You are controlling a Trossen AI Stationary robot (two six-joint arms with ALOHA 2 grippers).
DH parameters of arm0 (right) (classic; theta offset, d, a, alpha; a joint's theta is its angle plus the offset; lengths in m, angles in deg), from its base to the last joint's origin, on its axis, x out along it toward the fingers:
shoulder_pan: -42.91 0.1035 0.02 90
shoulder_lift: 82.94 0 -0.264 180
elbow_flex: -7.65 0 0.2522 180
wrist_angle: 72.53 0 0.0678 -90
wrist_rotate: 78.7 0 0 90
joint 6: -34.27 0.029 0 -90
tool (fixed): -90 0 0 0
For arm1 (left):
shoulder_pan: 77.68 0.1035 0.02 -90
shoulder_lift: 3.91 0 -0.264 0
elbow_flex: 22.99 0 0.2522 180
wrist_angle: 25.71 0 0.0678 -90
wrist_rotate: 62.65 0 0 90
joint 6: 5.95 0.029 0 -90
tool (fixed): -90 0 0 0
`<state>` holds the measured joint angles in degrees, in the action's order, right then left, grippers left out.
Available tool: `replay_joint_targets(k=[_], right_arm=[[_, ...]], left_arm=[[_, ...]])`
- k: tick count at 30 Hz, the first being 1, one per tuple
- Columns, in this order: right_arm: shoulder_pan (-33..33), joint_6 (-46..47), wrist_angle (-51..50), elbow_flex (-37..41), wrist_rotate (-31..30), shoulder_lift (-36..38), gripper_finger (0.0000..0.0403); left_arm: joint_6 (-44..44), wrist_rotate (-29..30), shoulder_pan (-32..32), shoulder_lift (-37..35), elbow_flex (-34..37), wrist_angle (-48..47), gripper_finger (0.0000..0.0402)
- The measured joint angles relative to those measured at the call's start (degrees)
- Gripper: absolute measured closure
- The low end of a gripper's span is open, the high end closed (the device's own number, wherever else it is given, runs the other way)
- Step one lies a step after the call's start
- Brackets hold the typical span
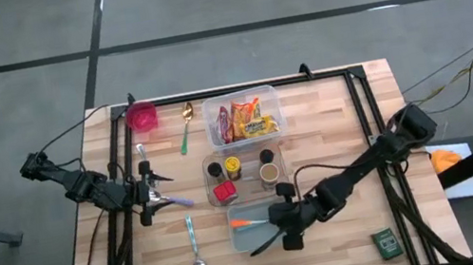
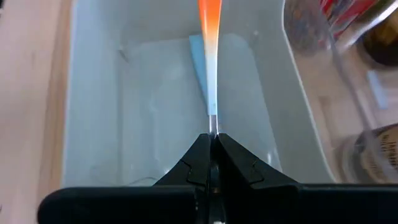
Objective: Pick & Place Food Item
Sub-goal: Put the orange spoon into the gray bin, then put the blue patterned spoon into the gray bin
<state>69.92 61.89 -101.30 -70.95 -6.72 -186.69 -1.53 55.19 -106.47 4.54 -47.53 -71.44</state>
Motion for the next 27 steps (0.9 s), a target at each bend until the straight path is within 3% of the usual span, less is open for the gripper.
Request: replay_joint_targets(k=[17,27], right_arm=[[-0.91,1.62,-0.9,-0.09,1.17,-1.13,0.0388],[-0.93,0.81,0.87,0.24,1.35,-1.11,0.0283]], left_arm=[[0.0,-0.02,0.0,0.0,0.0,0.0,0.0085],[0.0,-0.01,0.0,0.0,0.0,0.0,0.0085]])
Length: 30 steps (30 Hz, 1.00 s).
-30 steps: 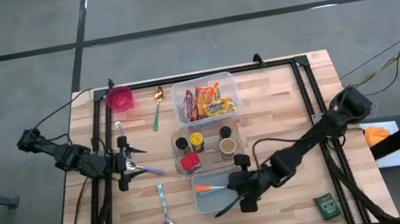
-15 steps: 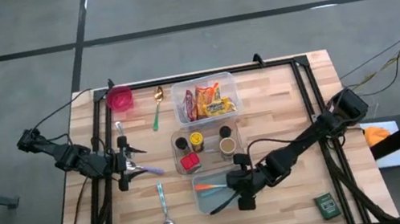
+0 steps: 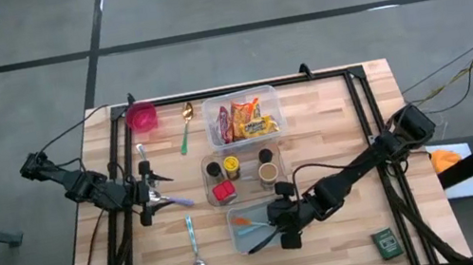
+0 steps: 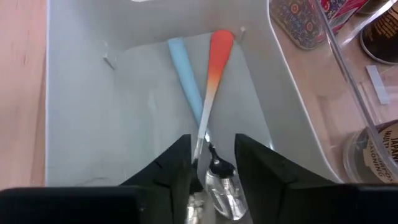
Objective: Pick & Place Food Item
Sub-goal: Put the blue patterned spoon into the gray bin
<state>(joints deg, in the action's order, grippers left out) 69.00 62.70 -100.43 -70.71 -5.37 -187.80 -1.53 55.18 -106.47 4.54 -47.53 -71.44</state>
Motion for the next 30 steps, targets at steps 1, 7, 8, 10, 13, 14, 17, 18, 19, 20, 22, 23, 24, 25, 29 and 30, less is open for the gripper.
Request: replay_joint_targets(k=[1,7,8,10,13,14,17,18,19,20,22,23,24,25,29,30], right_arm=[[0.0,-0.14,0.01,0.0,0.0,0.0,0.0278],[0.0,-0.39,0.01,0.02,0.02,0.0,0.0274],[0.0,-0.39,0.03,0.02,0.02,0.0,0.0274],[0.0,-0.41,0.08,0.04,0.04,0.0,0.0274],[0.01,-0.51,0.15,0.07,0.04,0.0,0.0273],[0.01,-0.55,0.25,0.07,0.02,0.0,0.0273],[0.23,-1.14,1.42,0.14,0.04,0.33,0.0273],[0.47,-2.1,2.41,0.22,0.01,0.46,0.0273],[0.87,-3.31,3.27,0.24,-0.34,0.82,0.0273],[1.35,-4.5,4.21,0.34,-1.15,1.33,0.0273],[2.02,-6.09,6.37,0.36,-2.25,2.79,0.0273],[2.33,-6.26,7.46,0.45,-3.26,3.75,0.0273],[2.57,-6.33,8.17,0.83,-4.29,4.7,0.0273],[2.64,-6.56,9.18,1.35,-5.11,5.38,0.0273],[2.77,-10.06,15.24,5.17,-5.76,8.93,0.0273],[2.84,-10.98,17.97,6.43,-5.77,10.08,0.0273]], left_arm=[[0.0,0.0,-0.01,0.0,0.0,0.0,0.0085],[0.0,-0.01,0.0,0.0,0.0,0.02,0.0085],[0.0,0.0,0.0,0.0,0.0,0.0,0.0085],[0.0,0.01,0.0,0.0,0.0,0.0,0.0085],[0.0,0.0,0.0,0.0,0.0,0.0,0.0085],[0.0,0.01,0.0,0.0,0.0,0.02,0.0085],[0.0,0.0,0.0,0.0,0.0,0.01,0.0085],[0.0,0.01,0.0,0.0,0.0,0.0,0.0085],[0.0,0.01,0.0,0.0,0.0,0.0,0.0085],[0.0,0.01,0.0,0.0,0.0,0.0,0.0085],[0.0,-0.01,0.0,0.0,0.0,0.02,0.0085],[0.0,0.01,0.0,0.0,0.0,0.0,0.0085],[0.0,0.01,0.0,0.02,0.0,0.01,0.0085],[0.0,0.01,0.0,0.01,0.0,0.01,0.0085],[0.0,0.0,0.0,0.01,0.0,0.01,0.0085],[0.0,0.01,0.0,-0.07,0.0,0.0,0.0085]])
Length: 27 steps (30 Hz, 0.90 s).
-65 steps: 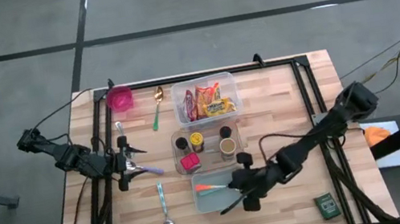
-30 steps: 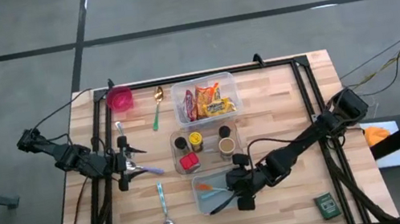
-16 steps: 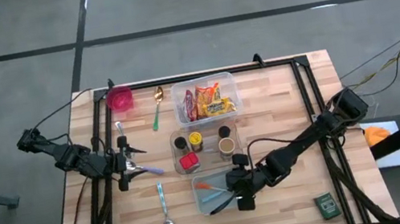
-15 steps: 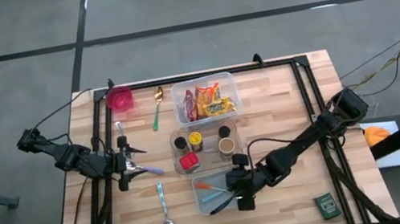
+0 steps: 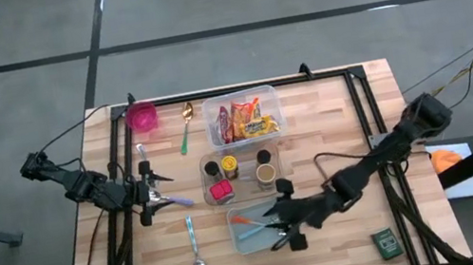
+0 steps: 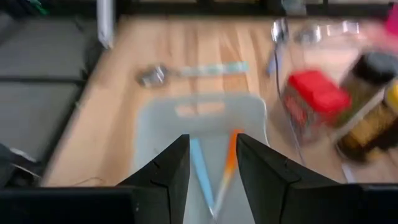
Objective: Pick & Place Food Item
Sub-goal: Put the blue patterned spoon into the gray bin
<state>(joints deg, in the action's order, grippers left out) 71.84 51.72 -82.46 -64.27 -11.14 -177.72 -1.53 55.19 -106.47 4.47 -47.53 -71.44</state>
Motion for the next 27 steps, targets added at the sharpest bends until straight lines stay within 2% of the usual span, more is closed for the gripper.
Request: replay_joint_targets(k=[8,11,17,23,27], right_arm=[[-0.02,-7.33,24.8,17.37,0.9,10.51,0.0273],[-0.13,-8.66,29.83,23.81,1.47,15.41,0.0273],[-0.63,-9.26,31.74,33.97,1.23,26.8,0.0273],[-0.92,-14.72,31.76,40.81,-2.16,38.35,0.0273],[-0.81,-16.57,31.22,44.22,-1.96,44.8,0.0273]], left_arm=[[0.0,-0.01,0.0,0.07,0.0,0.02,0.0085],[0.0,-0.02,-0.02,0.03,0.0,0.02,0.0085],[0.0,-0.01,-0.02,0.48,0.0,0.17,0.0085],[0.0,0.0,0.0,0.35,0.0,0.2,0.0085],[0.0,-0.01,0.0,0.37,0.0,0.2,0.0085]])
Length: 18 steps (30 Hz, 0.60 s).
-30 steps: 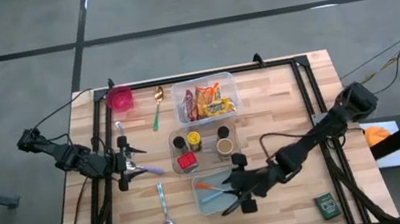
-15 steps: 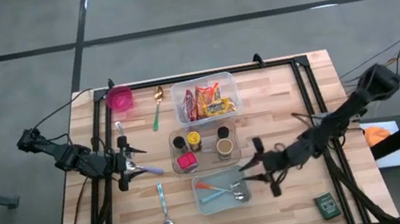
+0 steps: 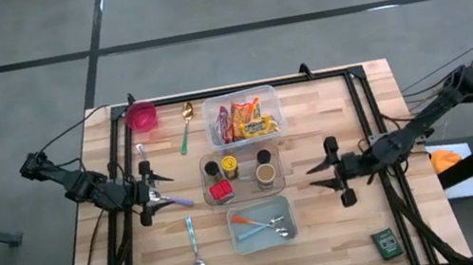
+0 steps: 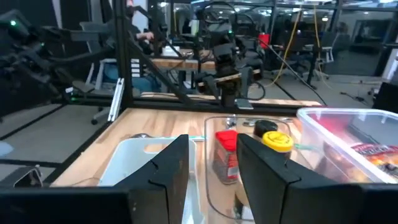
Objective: Pick & Place Food Item
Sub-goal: Put the blue patterned spoon into the gray bin
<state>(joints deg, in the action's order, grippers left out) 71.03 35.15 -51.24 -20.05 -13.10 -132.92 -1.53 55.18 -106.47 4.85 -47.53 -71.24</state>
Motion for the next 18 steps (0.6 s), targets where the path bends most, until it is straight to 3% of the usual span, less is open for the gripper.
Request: replay_joint_targets(k=[7,18], right_arm=[[0.0,0.44,-8.19,2.37,0.48,7.86,0.0273],[0.0,-1.09,-8.28,2.81,0.48,9.38,0.0273]], left_arm=[[0.0,-0.01,0.0,0.02,0.0,-0.02,0.0085],[0.0,0.0,0.0,0.02,0.0,0.0,0.0085]])
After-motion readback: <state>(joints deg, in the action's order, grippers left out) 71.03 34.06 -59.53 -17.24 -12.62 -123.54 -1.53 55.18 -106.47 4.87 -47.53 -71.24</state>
